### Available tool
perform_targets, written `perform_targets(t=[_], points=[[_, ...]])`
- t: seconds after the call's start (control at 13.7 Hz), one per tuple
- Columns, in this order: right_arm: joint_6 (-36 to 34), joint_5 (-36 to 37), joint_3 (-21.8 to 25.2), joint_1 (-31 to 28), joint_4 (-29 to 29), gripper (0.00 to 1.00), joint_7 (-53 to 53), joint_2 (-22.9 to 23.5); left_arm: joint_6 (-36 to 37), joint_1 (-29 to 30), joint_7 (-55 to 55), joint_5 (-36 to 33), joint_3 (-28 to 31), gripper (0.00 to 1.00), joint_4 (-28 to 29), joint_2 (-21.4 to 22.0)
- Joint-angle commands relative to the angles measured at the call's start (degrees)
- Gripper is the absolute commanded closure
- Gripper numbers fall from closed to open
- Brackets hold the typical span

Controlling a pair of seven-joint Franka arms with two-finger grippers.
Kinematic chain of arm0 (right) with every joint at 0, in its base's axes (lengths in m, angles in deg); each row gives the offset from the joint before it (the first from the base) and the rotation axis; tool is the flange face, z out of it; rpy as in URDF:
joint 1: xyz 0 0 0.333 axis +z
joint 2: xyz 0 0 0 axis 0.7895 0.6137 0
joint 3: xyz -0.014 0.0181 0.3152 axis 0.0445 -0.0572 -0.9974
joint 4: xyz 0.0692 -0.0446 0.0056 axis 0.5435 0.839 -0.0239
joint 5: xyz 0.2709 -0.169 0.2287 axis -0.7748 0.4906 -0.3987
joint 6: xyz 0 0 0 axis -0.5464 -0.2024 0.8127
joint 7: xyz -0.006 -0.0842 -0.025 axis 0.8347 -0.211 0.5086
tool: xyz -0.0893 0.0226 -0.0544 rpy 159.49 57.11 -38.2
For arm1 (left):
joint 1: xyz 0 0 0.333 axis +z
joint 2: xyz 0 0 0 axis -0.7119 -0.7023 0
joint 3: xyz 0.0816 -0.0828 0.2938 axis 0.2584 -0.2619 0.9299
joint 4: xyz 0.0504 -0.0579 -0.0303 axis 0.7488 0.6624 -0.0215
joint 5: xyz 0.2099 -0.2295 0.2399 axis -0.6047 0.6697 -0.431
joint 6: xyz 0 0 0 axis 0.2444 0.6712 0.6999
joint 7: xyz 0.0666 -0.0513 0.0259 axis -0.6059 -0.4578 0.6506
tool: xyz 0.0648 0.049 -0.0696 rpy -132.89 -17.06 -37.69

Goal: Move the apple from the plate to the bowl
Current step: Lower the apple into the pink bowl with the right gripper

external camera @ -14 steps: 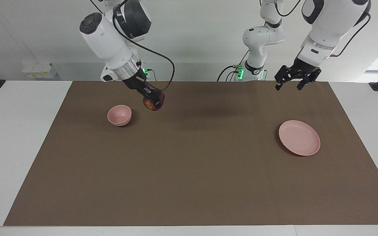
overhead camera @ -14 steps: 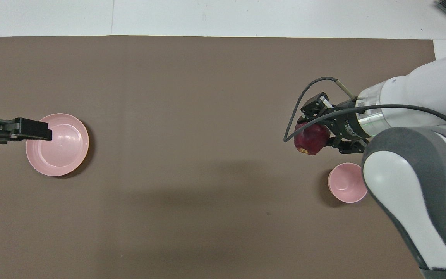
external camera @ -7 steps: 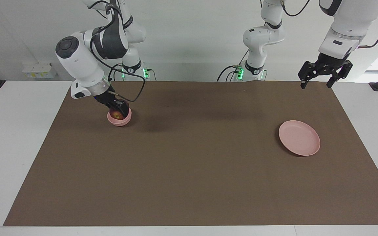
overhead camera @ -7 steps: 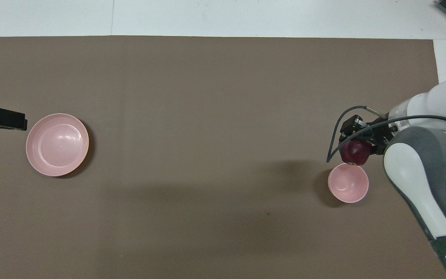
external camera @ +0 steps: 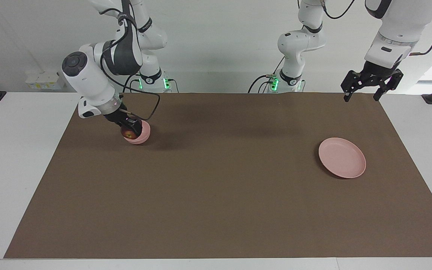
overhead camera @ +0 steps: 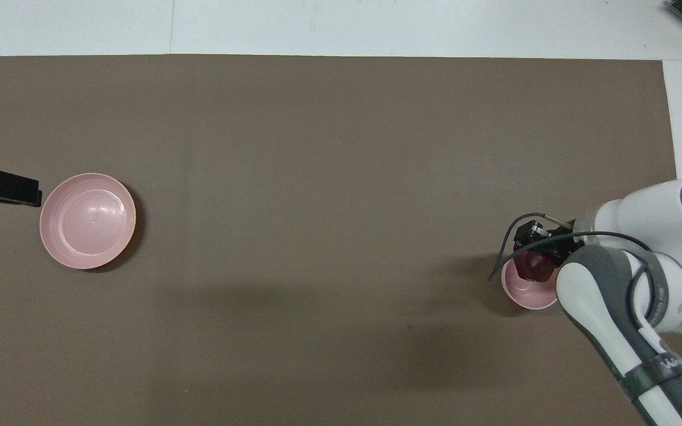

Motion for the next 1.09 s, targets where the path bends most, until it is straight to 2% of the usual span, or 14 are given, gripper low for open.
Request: perform_targets(t=[0.0, 0.15, 0.29, 0.36, 0.44, 0.51, 0.73, 1.02], points=[[3.31, 1.36, -0.59, -0.85, 6.29, 1.00, 2.33, -5.16, 1.44, 0.64, -0.13, -0.25, -0.21, 0.00, -1.20, -0.40], [3.40, 1.36, -0.51, -0.94, 7.34, 1.00, 2.51, -5.77, 1.70, -0.15, 0.05, 0.09, 0.66, 0.00, -0.94, -0.31], [3.93, 1.36, -0.50, -0.94, 8.31, 1.00, 2.51, -6.30, 2.14, -3.73, 0.13, 1.67, 4.78, 0.00, -1.20, -0.22], [4.37, 1.36, -0.59, -1.02, 8.57, 0.96, 2.60, -6.13, 2.49, -4.98, 0.14, 3.16, 7.15, 0.00, -1.63, 0.04], [5.24, 1.36, -0.59, -1.37, 8.66, 0.59, 3.03, -5.69, 2.67, -5.42, 0.14, 5.17, 8.48, 0.00, -1.90, 0.30], [5.34, 1.45, -0.51, -1.64, 8.32, 0.01, 4.34, -5.43, 2.67, -5.43, 0.14, 6.07, 8.58, 0.00, -2.08, 0.48], [2.10, 1.89, -0.50, -1.73, 4.20, 0.00, 6.28, -5.51, 2.66, -5.52, 0.14, 5.90, 8.23, 0.00, -2.17, 0.57], [-6.34, 7.06, -0.59, -2.08, -6.25, 0.00, 8.92, -4.81, 2.32, -5.08, -0.30, 5.28, 7.87, 0.00, -1.82, 1.18]])
